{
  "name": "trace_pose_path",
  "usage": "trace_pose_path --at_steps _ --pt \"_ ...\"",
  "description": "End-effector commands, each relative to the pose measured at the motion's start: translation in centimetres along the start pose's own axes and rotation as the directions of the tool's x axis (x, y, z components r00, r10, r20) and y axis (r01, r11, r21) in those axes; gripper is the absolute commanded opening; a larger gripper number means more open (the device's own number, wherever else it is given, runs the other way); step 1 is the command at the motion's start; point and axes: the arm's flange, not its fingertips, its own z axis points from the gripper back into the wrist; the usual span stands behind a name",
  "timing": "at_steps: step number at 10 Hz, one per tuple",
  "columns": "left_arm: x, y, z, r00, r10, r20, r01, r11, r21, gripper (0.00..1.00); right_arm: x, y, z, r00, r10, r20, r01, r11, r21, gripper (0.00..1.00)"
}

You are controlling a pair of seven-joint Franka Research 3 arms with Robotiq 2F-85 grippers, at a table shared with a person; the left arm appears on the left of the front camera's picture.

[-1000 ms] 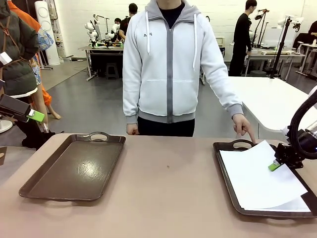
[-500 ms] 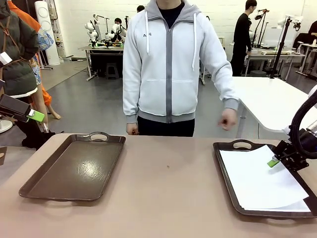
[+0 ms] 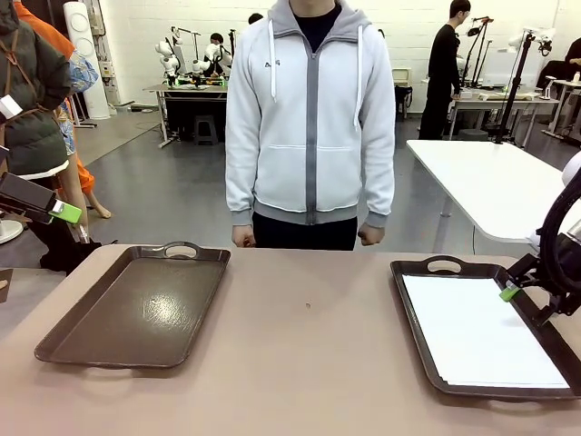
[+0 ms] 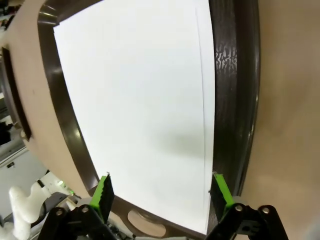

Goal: Sort the A4 documents.
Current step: Place the A4 Paper in the designated Handle tray.

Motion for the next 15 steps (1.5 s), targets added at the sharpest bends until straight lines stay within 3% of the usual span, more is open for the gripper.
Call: trace_pose_path --at_steps 1,15 --pt "-0.02 0.13 -0.03 1.000 -0.007 0.006 0.007 1.000 -0.022 1.00 -0.82 0.71 -0.53 1.000 -0.028 0.005 0.028 0.998 -0.048 1.00" --pt "-0.02 0.13 -0.03 1.000 -0.007 0.006 0.007 1.000 -0.022 1.00 -0.38 0.20 -0.12 1.000 -0.007 0.002 0.007 1.000 -0.012 1.00"
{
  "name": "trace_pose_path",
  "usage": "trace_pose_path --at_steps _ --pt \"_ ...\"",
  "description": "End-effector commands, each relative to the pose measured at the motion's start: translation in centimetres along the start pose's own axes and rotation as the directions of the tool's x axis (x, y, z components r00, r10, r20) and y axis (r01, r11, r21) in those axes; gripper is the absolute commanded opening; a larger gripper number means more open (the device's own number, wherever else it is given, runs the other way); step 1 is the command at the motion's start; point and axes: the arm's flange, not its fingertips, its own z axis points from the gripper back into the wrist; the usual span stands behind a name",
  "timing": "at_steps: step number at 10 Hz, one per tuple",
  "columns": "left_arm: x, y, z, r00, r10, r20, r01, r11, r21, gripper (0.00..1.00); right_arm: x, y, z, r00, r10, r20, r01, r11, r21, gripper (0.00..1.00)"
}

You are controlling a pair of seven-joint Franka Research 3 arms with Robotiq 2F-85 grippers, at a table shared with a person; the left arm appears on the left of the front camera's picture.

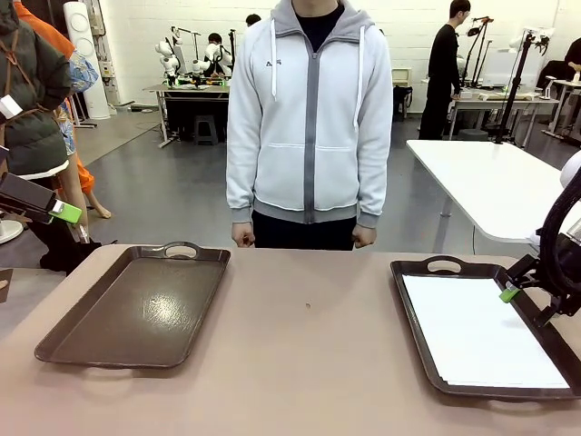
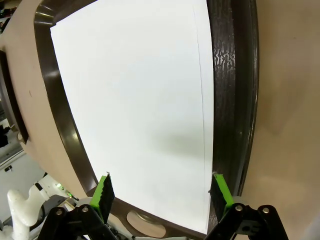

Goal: Sort the A4 documents.
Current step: Place the A4 Paper in the designated Handle tray.

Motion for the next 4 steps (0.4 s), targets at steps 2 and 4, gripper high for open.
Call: trace_pose_path --at_steps 2,4 --pt "-0.02 0.13 -0.03 1.000 -0.007 0.006 0.007 1.000 -0.022 1.00 -0.06 -0.02 0.10 1.000 0.001 -0.005 -0.001 1.000 0.005 1.00" --pt "-0.02 0.13 -0.03 1.000 -0.007 0.006 0.007 1.000 -0.022 1.00 -0.06 -0.02 0.10 1.000 0.001 -0.005 -0.001 1.000 0.005 1.00"
